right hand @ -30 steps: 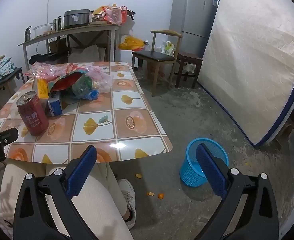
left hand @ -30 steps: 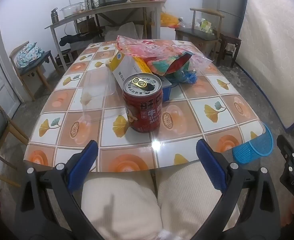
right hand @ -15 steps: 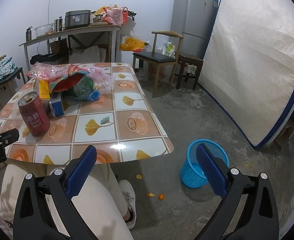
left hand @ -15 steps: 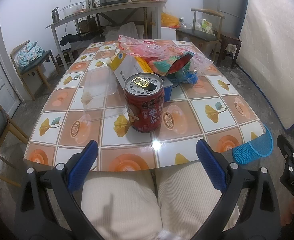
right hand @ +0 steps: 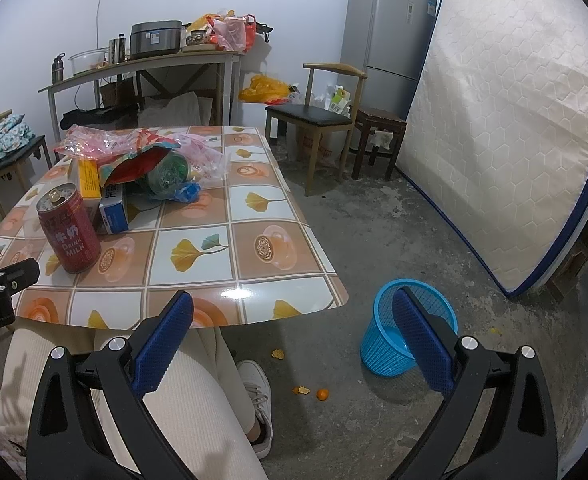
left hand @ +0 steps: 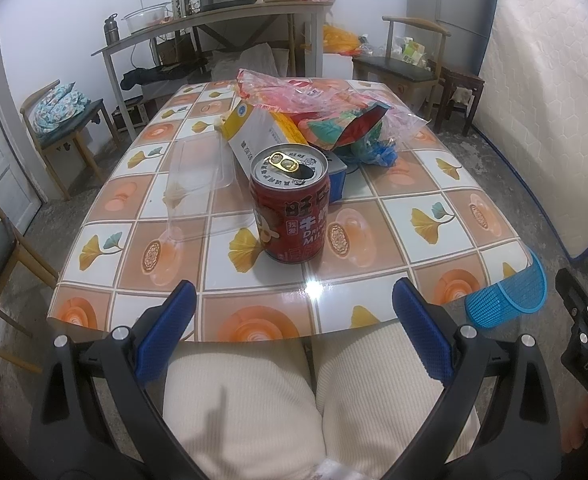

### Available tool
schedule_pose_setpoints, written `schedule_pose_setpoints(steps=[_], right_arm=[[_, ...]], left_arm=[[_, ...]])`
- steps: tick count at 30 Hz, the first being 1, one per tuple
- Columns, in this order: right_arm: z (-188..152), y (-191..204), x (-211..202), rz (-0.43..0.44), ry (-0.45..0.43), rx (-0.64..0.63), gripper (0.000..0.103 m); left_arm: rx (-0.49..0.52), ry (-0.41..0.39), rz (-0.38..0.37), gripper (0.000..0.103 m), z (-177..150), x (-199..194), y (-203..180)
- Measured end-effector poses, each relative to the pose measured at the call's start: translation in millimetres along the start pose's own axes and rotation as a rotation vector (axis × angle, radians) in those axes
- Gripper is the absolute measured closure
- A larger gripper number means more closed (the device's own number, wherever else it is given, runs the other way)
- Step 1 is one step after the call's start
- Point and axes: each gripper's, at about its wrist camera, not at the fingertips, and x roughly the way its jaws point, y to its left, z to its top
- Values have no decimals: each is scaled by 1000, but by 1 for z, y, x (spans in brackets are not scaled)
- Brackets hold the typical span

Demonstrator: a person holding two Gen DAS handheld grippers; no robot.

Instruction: Collect trash

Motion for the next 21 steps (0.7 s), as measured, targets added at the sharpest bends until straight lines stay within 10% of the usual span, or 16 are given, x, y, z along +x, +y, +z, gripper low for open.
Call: schedule_pose_setpoints(steps=[21], right_arm=[[1, 1, 0, 1, -1, 3, 6]], left_arm=[[0, 1, -2, 8, 0, 0, 0]])
